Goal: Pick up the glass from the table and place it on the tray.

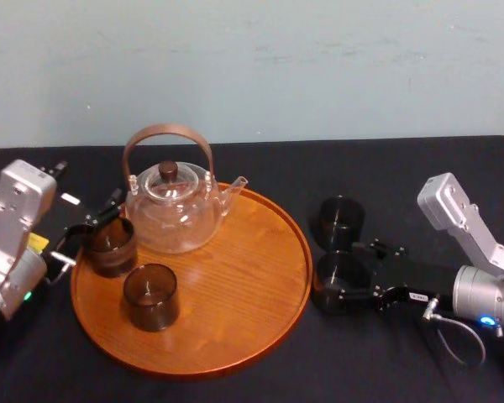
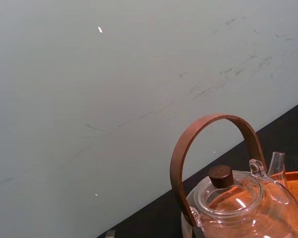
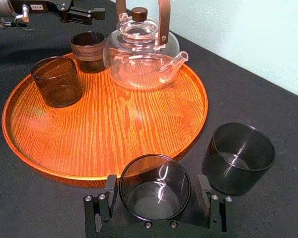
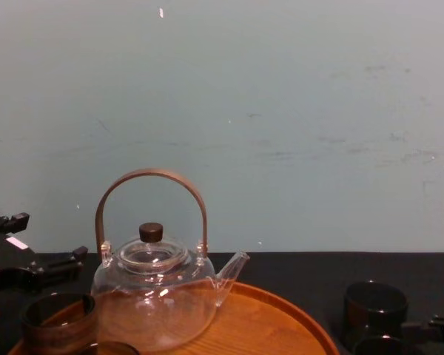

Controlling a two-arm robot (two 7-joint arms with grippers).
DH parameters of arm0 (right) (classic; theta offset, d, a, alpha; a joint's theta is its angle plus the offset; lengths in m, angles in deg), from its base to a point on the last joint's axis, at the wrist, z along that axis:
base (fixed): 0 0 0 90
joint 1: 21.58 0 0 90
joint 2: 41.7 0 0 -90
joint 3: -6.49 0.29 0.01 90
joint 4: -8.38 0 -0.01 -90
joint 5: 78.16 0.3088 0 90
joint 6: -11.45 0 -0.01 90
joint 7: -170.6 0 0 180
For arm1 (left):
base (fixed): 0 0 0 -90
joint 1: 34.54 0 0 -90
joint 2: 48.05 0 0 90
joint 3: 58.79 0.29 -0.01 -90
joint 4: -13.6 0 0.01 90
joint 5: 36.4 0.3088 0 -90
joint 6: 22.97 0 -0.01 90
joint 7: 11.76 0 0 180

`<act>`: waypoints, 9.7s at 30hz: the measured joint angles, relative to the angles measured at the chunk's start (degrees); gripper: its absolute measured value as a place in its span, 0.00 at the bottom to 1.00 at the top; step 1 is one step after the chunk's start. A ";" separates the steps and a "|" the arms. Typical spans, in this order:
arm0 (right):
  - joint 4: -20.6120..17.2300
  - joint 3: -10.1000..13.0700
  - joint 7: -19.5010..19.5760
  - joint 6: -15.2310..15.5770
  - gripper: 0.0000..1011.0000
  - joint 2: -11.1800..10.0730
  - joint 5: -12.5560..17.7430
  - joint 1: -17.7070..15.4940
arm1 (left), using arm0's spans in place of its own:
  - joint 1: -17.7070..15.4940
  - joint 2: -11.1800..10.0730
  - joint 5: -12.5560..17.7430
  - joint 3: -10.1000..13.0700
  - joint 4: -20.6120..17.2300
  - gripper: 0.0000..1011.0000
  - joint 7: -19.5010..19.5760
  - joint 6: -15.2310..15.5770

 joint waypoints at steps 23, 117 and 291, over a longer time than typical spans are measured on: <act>1.29 -1.27 -0.25 0.72 0.99 0.78 -0.96 1.23 | 0.00 0.00 0.00 0.00 0.00 0.99 0.00 0.00; -2.95 -6.76 -7.25 -2.35 0.89 1.79 0.39 9.97 | 0.00 0.00 0.00 0.00 0.00 0.99 0.00 0.00; 8.62 3.20 8.54 5.77 0.99 5.53 1.41 5.32 | 0.00 0.00 0.00 0.00 0.00 0.99 0.00 0.00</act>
